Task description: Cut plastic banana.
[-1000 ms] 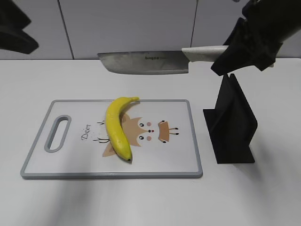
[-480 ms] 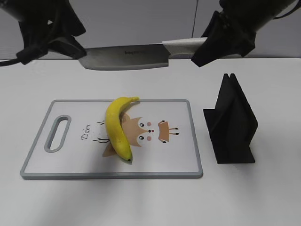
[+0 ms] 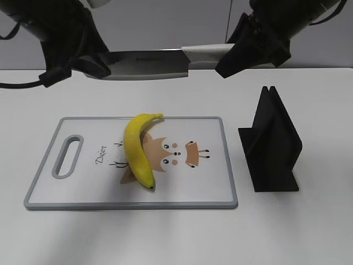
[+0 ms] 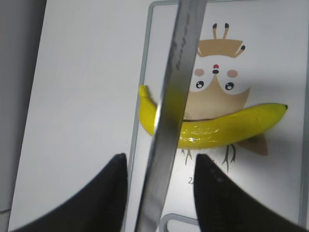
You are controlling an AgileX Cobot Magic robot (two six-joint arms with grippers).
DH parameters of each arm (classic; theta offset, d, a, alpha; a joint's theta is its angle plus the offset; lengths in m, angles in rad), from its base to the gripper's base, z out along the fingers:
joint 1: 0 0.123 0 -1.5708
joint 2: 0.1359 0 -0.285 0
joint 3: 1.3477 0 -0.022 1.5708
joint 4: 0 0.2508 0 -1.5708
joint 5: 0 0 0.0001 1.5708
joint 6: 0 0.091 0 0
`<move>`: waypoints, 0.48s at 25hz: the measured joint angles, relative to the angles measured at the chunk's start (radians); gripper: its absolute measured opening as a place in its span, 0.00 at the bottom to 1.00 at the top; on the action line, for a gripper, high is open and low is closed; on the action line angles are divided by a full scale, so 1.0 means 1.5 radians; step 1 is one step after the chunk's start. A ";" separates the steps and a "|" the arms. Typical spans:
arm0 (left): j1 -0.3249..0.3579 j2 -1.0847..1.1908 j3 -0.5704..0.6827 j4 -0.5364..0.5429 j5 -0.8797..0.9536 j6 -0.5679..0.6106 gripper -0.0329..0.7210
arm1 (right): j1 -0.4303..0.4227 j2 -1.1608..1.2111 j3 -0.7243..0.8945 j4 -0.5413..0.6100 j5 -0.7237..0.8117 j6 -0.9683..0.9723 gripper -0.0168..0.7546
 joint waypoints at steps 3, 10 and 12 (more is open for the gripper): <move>0.000 0.000 0.000 0.000 -0.001 0.000 0.30 | 0.000 0.001 0.000 0.001 -0.002 -0.001 0.26; 0.000 0.000 0.000 0.018 0.016 0.010 0.08 | 0.002 0.005 0.000 -0.005 -0.017 -0.025 0.26; -0.001 0.000 0.000 0.031 0.017 0.009 0.07 | 0.005 0.012 0.000 -0.009 -0.021 -0.025 0.26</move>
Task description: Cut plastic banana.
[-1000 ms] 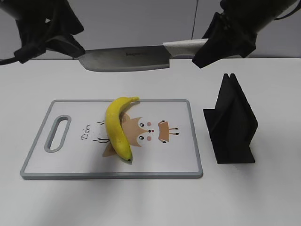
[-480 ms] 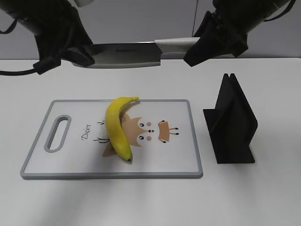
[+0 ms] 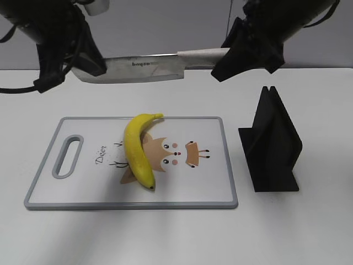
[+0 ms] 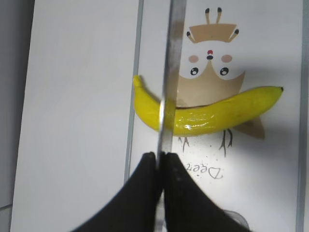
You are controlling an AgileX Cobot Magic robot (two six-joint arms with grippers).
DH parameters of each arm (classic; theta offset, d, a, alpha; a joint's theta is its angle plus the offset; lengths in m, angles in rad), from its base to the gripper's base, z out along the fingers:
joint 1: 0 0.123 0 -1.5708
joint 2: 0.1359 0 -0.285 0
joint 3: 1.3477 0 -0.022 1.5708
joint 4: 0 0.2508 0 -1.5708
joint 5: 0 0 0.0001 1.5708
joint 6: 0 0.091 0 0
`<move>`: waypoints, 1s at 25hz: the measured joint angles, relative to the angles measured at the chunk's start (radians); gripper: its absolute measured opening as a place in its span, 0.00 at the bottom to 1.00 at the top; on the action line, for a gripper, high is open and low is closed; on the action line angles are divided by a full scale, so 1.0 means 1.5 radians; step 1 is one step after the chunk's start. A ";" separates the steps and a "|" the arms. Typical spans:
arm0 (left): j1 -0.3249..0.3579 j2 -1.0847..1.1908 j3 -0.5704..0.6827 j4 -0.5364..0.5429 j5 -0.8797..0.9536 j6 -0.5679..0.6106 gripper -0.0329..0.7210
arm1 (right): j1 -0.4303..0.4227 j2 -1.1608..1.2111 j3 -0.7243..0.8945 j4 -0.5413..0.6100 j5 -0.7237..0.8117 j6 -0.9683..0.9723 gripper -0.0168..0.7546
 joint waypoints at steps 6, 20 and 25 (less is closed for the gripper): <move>-0.001 0.007 0.000 0.032 0.013 -0.016 0.05 | 0.069 0.032 -0.034 -0.158 -0.012 0.110 0.26; 0.021 0.074 0.000 0.041 0.025 -0.050 0.04 | 0.124 0.135 -0.145 -0.309 0.041 0.251 0.28; 0.023 0.091 -0.002 0.039 0.023 -0.064 0.04 | 0.124 0.149 -0.150 -0.313 0.038 0.251 0.28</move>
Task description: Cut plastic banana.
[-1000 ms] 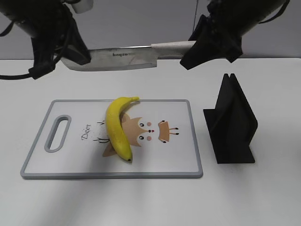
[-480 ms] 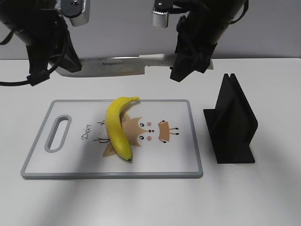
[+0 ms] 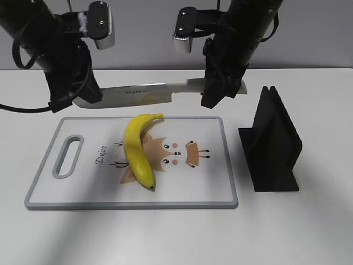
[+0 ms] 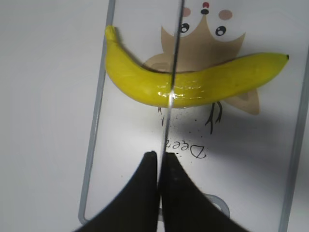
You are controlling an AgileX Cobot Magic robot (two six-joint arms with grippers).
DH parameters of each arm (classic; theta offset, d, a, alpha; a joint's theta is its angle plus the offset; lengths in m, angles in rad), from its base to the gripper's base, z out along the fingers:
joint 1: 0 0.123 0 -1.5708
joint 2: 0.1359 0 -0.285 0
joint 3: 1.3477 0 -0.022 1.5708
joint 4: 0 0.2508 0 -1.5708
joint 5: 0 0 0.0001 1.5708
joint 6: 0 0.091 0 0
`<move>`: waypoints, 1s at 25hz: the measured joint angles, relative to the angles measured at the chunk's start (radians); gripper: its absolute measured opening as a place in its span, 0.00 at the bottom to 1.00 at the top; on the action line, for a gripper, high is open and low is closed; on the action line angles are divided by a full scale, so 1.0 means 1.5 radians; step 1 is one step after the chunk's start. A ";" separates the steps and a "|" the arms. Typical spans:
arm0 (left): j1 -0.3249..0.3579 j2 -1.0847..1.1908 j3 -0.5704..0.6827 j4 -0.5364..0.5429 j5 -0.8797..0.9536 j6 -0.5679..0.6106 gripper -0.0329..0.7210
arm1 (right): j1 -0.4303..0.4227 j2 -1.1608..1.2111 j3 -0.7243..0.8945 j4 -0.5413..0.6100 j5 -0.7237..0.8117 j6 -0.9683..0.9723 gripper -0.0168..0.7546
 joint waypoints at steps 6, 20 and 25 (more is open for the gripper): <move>0.003 0.042 -0.001 -0.008 0.003 -0.014 0.04 | 0.000 0.034 0.000 0.004 0.000 0.000 0.28; 0.006 0.132 0.062 -0.048 -0.071 -0.016 0.05 | -0.004 0.159 -0.008 0.007 0.003 -0.001 0.31; 0.007 0.133 0.062 -0.052 -0.071 -0.016 0.05 | -0.004 0.159 -0.009 0.005 0.002 0.000 0.31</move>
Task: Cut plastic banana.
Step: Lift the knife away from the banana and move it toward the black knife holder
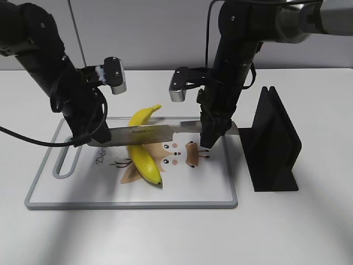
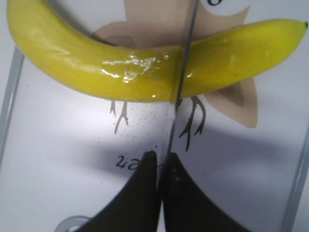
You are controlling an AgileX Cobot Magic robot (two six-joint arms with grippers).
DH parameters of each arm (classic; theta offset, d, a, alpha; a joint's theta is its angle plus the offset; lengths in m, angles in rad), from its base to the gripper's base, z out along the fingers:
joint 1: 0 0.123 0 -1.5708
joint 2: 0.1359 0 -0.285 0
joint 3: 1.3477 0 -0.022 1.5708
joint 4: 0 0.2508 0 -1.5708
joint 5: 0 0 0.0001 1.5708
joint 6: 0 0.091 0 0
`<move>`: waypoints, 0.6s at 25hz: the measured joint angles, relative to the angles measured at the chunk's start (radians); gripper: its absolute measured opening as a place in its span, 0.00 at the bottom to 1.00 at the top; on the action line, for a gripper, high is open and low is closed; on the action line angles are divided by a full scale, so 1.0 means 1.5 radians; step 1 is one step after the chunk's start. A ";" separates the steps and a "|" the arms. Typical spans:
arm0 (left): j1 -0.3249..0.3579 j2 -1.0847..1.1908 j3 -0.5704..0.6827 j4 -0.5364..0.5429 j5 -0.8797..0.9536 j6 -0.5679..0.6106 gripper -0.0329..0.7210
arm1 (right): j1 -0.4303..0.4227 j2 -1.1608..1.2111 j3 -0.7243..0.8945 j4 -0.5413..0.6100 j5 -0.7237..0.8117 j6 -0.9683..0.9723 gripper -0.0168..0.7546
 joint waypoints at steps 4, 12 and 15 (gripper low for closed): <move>0.000 -0.003 0.000 -0.001 0.000 0.000 0.05 | 0.000 0.001 -0.003 0.000 0.001 0.000 0.31; -0.001 -0.053 0.016 0.007 -0.009 -0.004 0.05 | 0.002 -0.028 -0.018 0.003 0.022 0.002 0.31; -0.002 -0.099 0.018 0.011 -0.004 -0.004 0.05 | 0.002 -0.057 -0.020 0.006 0.034 0.004 0.31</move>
